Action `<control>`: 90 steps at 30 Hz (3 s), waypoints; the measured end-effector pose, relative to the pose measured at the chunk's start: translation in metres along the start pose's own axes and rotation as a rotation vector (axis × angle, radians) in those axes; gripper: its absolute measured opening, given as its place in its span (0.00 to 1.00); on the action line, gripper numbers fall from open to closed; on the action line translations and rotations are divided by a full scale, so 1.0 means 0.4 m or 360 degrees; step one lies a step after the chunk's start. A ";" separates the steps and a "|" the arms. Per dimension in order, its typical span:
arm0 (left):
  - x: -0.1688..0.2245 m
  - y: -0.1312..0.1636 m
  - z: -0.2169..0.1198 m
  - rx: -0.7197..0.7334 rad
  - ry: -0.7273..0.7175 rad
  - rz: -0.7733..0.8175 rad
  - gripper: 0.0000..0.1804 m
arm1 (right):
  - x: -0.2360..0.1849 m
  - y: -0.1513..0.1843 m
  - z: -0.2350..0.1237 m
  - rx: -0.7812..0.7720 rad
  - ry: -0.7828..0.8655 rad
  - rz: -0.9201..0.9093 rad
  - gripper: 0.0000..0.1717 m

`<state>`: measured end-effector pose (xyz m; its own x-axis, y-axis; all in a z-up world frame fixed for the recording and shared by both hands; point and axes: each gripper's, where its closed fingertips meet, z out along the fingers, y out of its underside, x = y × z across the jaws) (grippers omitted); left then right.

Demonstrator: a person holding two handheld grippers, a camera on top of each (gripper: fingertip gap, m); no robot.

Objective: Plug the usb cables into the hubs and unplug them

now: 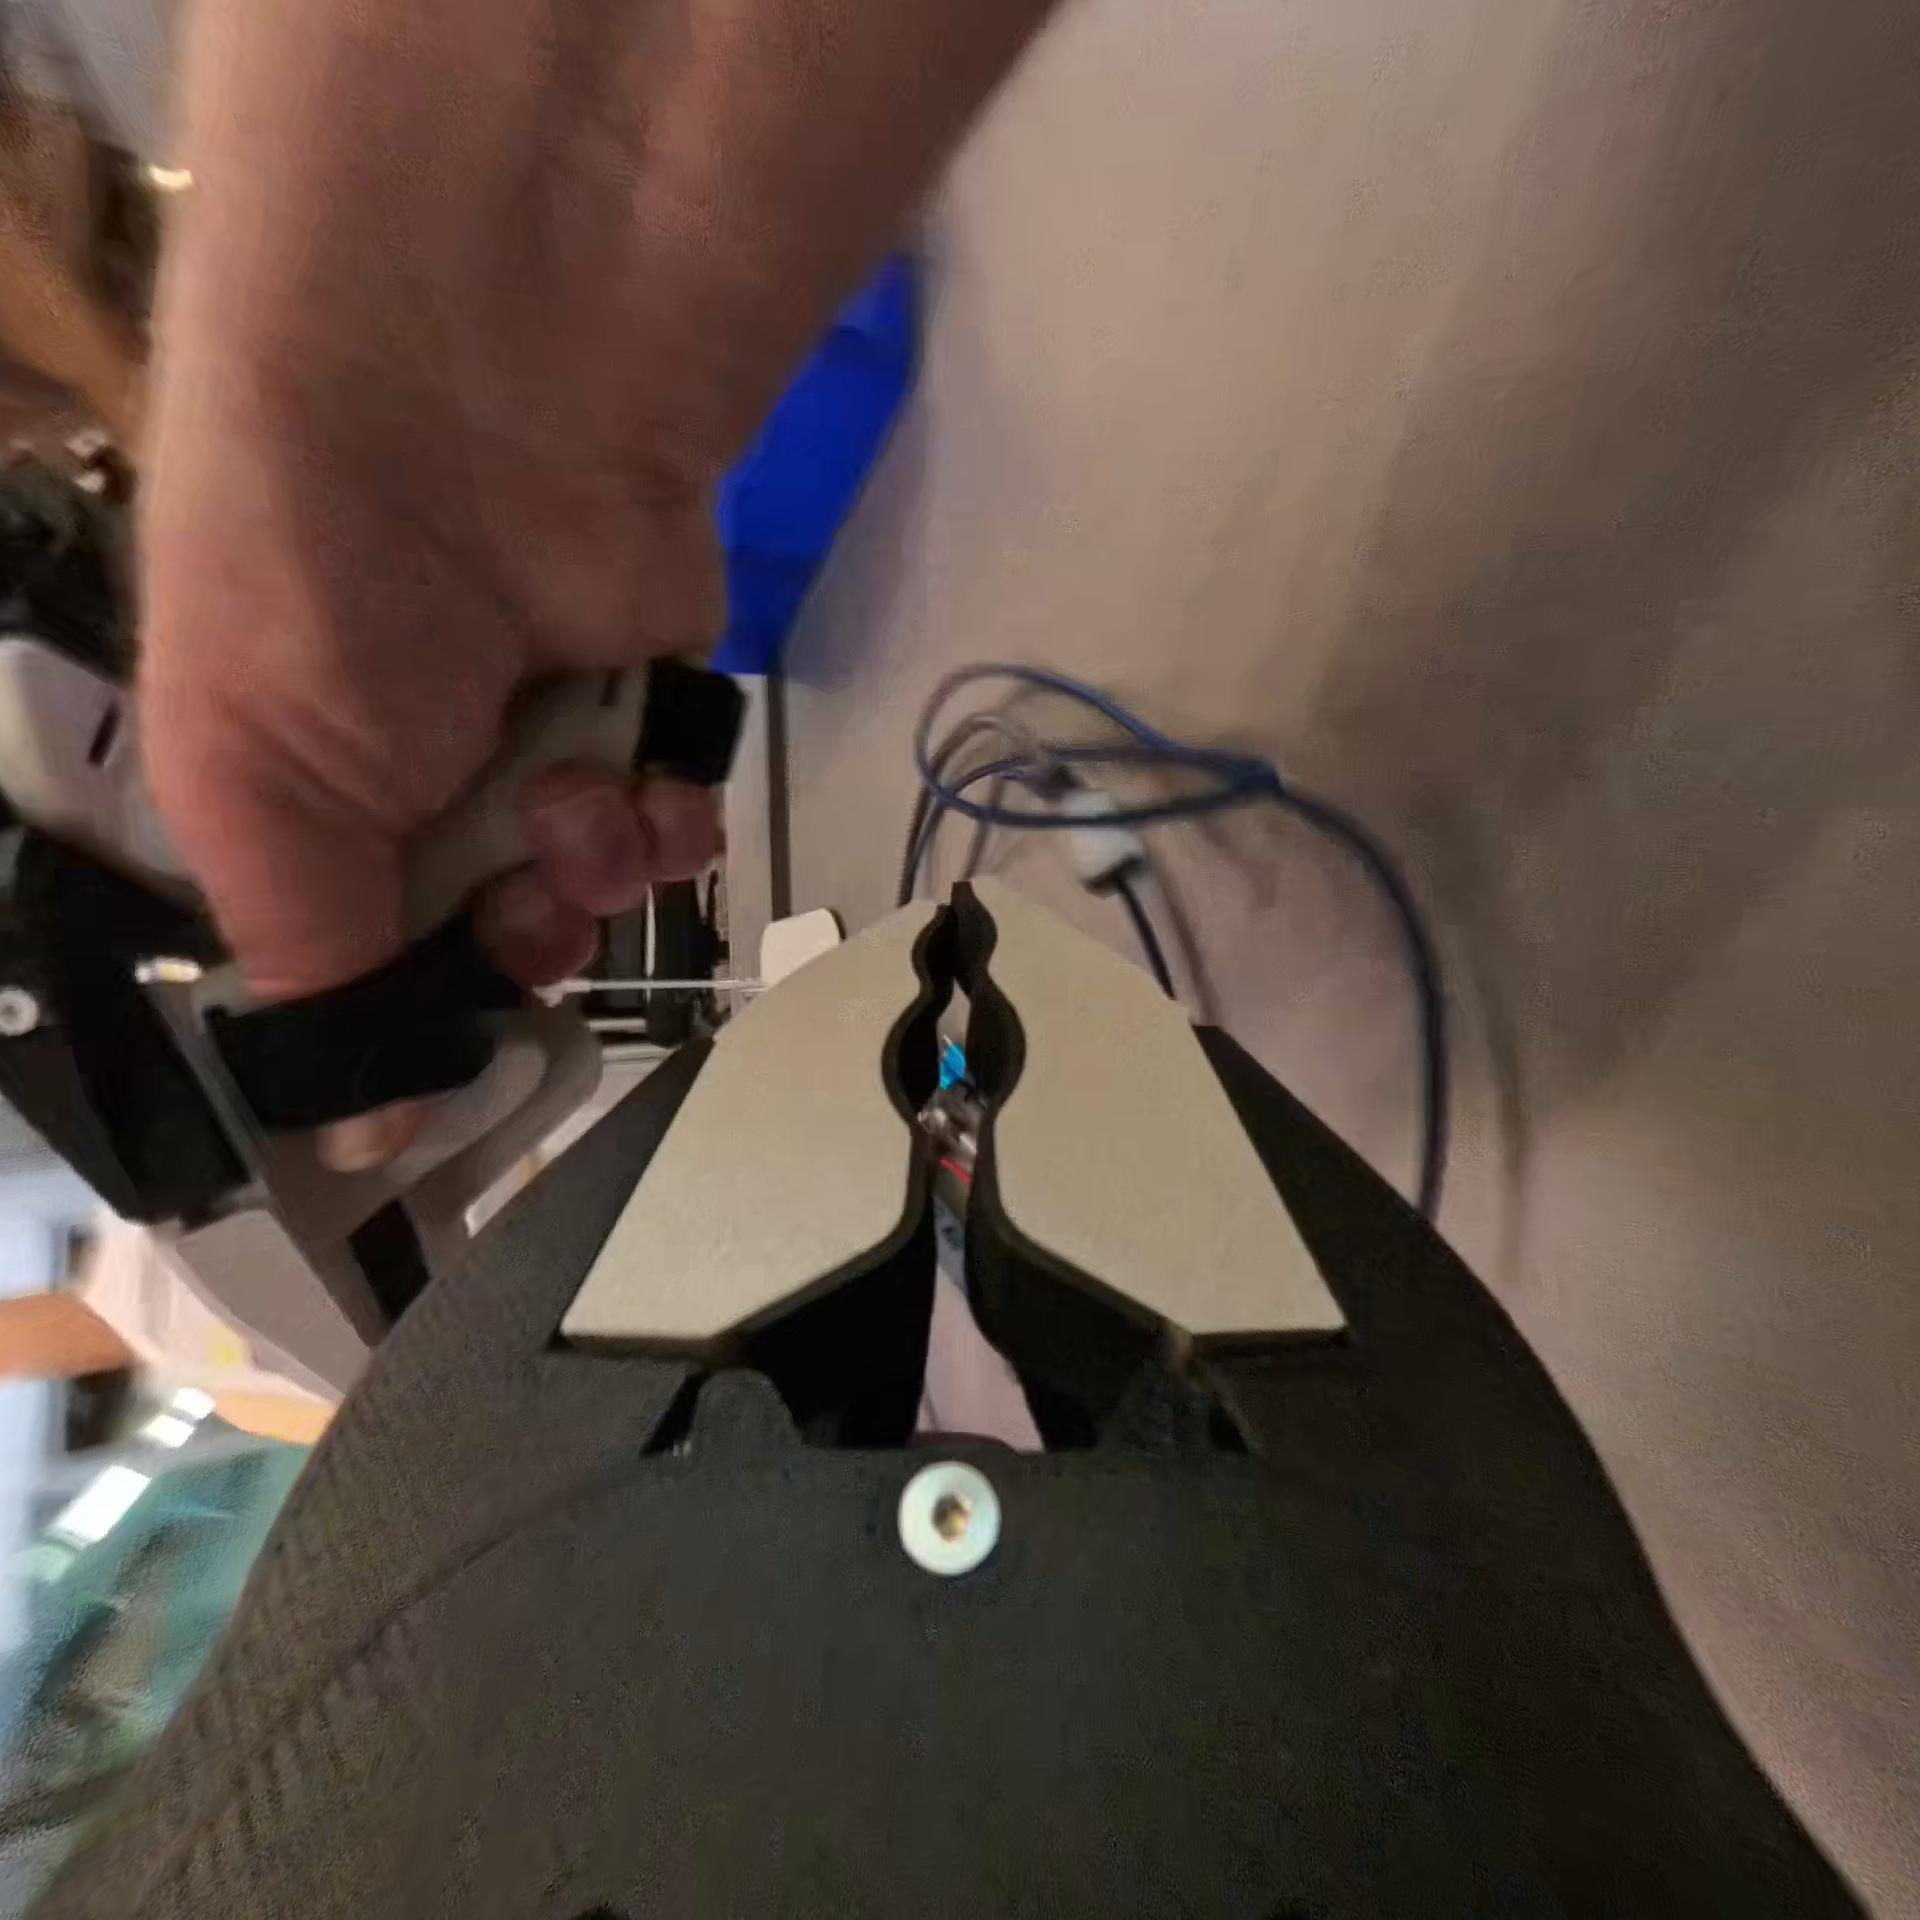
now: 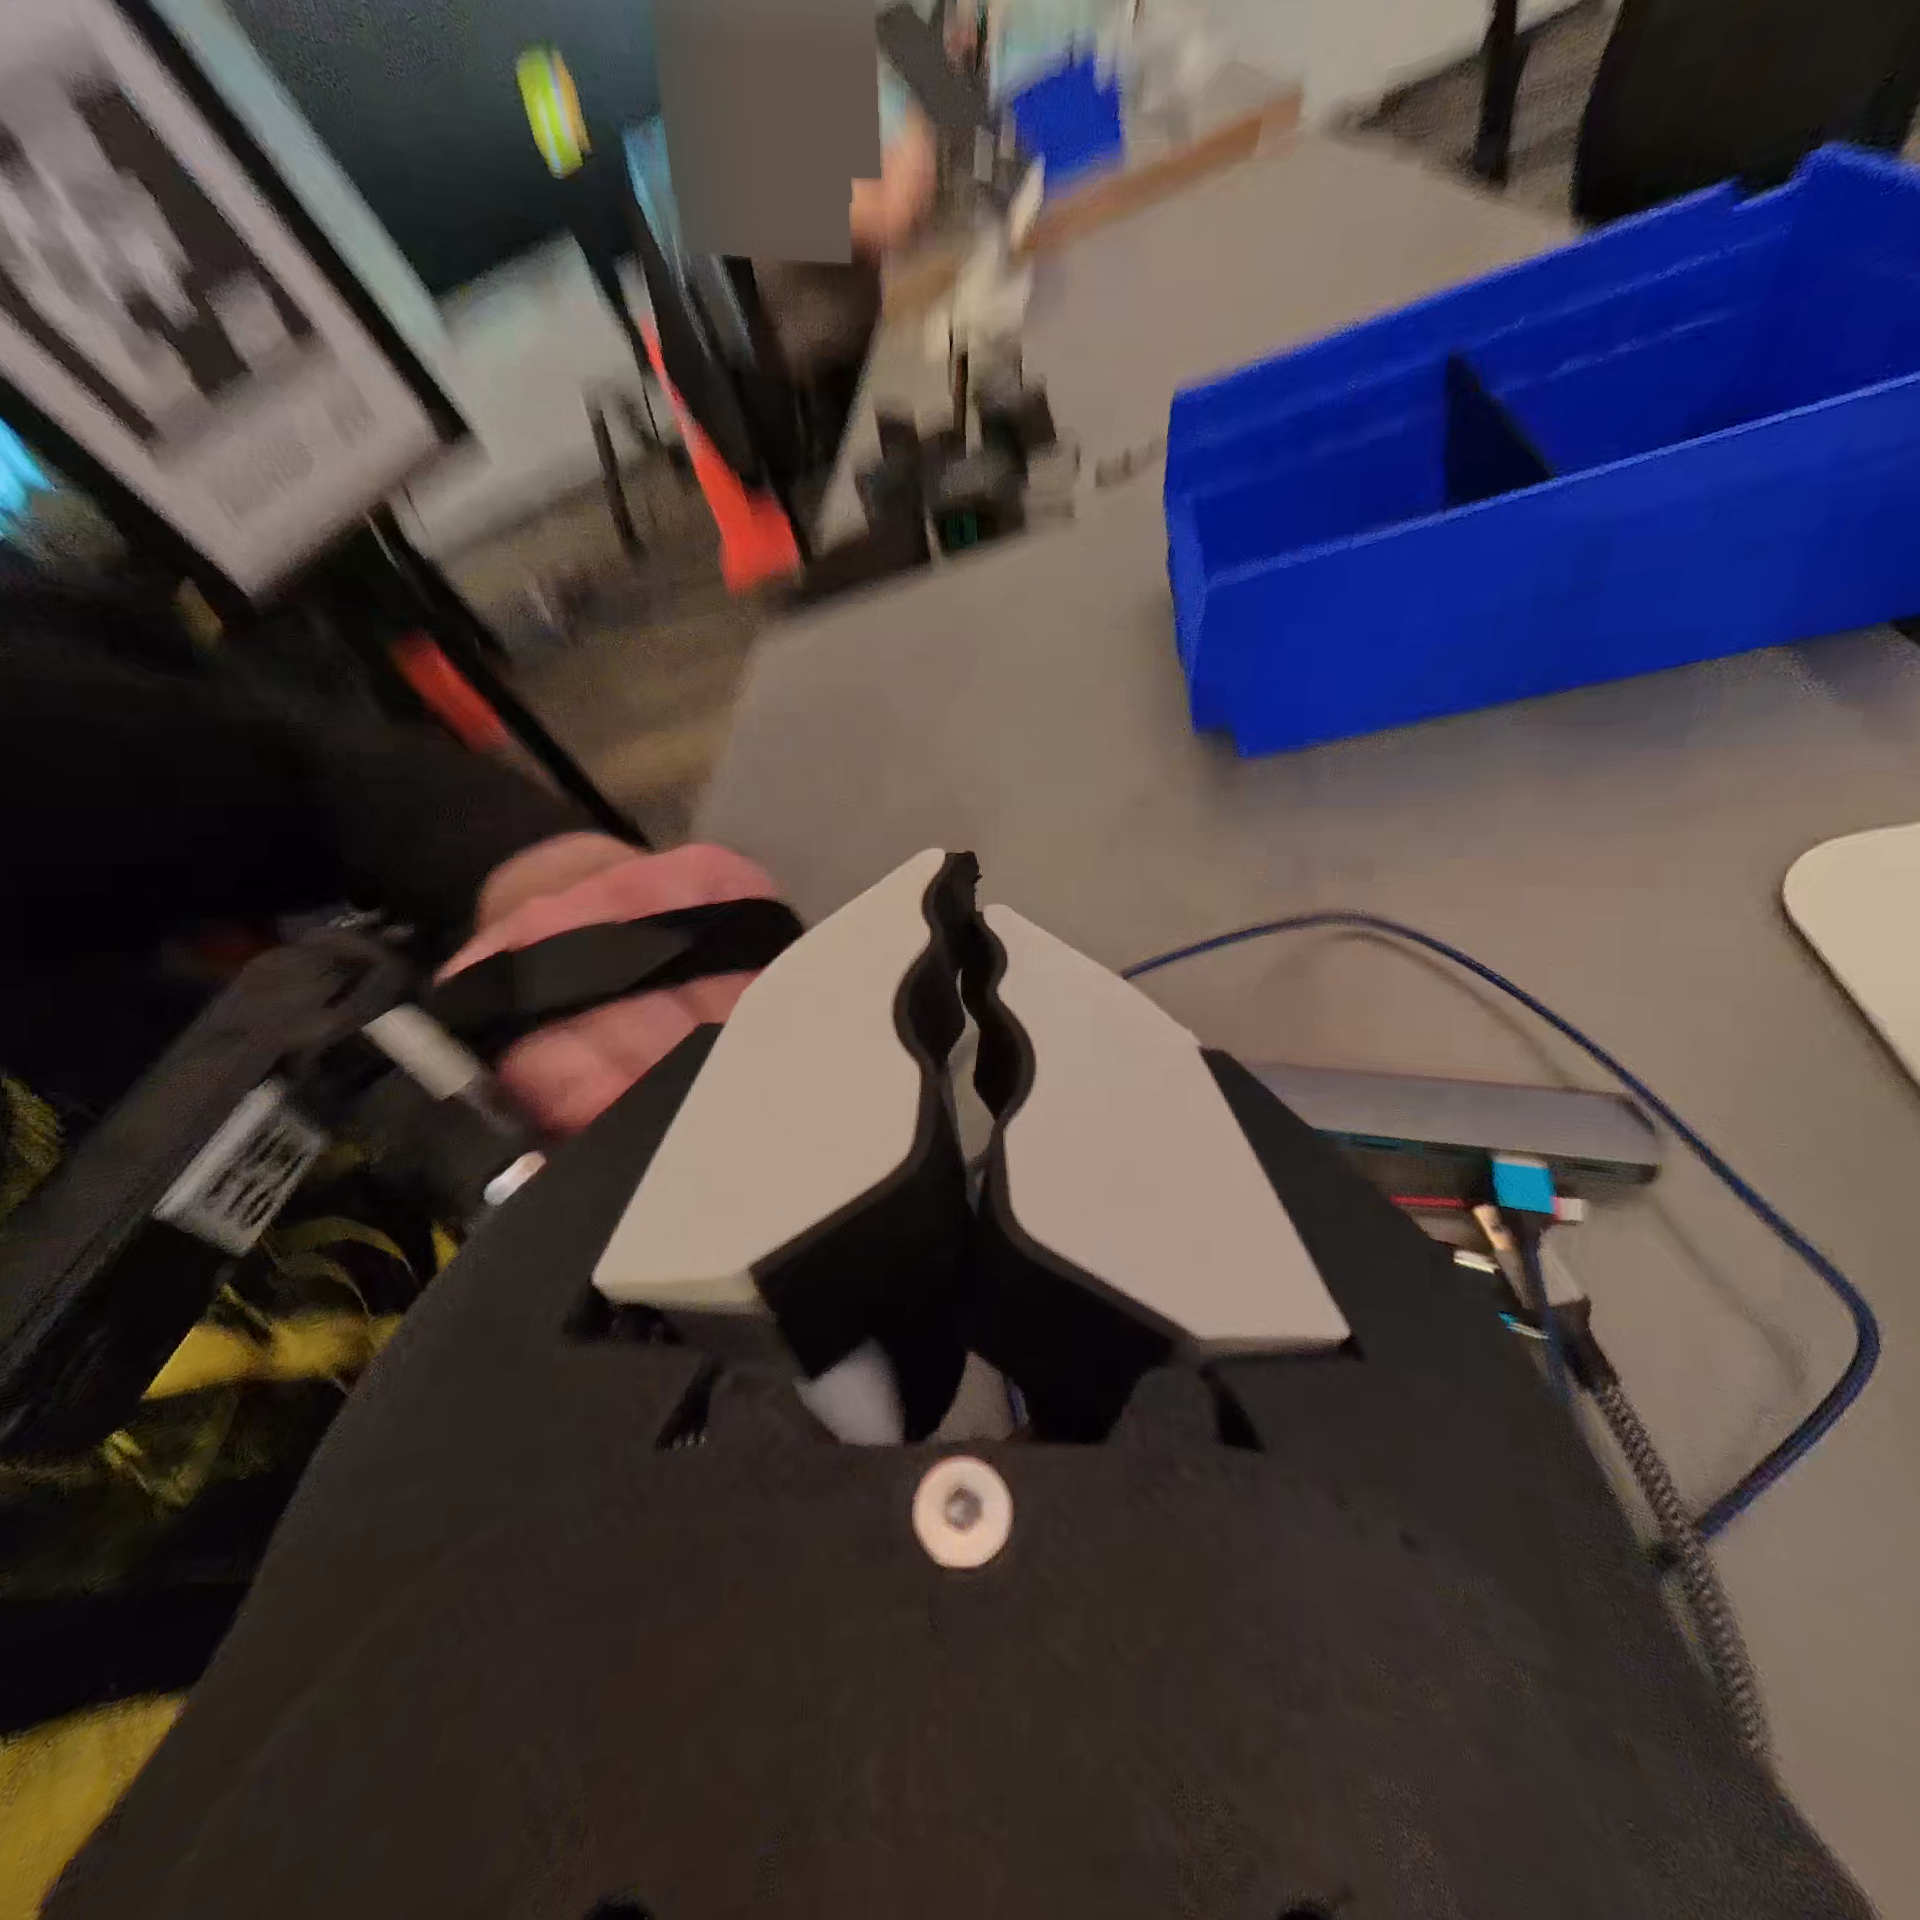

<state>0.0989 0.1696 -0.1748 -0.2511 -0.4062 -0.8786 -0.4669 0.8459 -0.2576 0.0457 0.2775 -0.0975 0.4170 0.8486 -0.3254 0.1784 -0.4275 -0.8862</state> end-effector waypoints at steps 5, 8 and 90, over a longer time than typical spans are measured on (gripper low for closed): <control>-0.035 0.241 0.009 -0.0374 0.0174 -0.0592 0.00 | 0.060 0.068 -0.059 -0.0120 0.0165 0.0036 0.00; -0.038 0.283 -0.013 -0.0400 0.0170 -0.0731 0.00 | 0.082 0.104 -0.122 -0.0113 0.0242 0.0075 0.00; -0.166 0.162 -0.070 0.0310 0.0927 -0.1622 0.09 | -0.033 0.106 -0.060 -0.0323 -0.0160 -0.0396 0.03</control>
<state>0.0615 0.2416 -0.1218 -0.2097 -0.9754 0.0686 -0.5505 0.0598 -0.8327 0.0692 0.2406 -0.1229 0.2501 0.9570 -0.1472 0.4416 -0.2480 -0.8623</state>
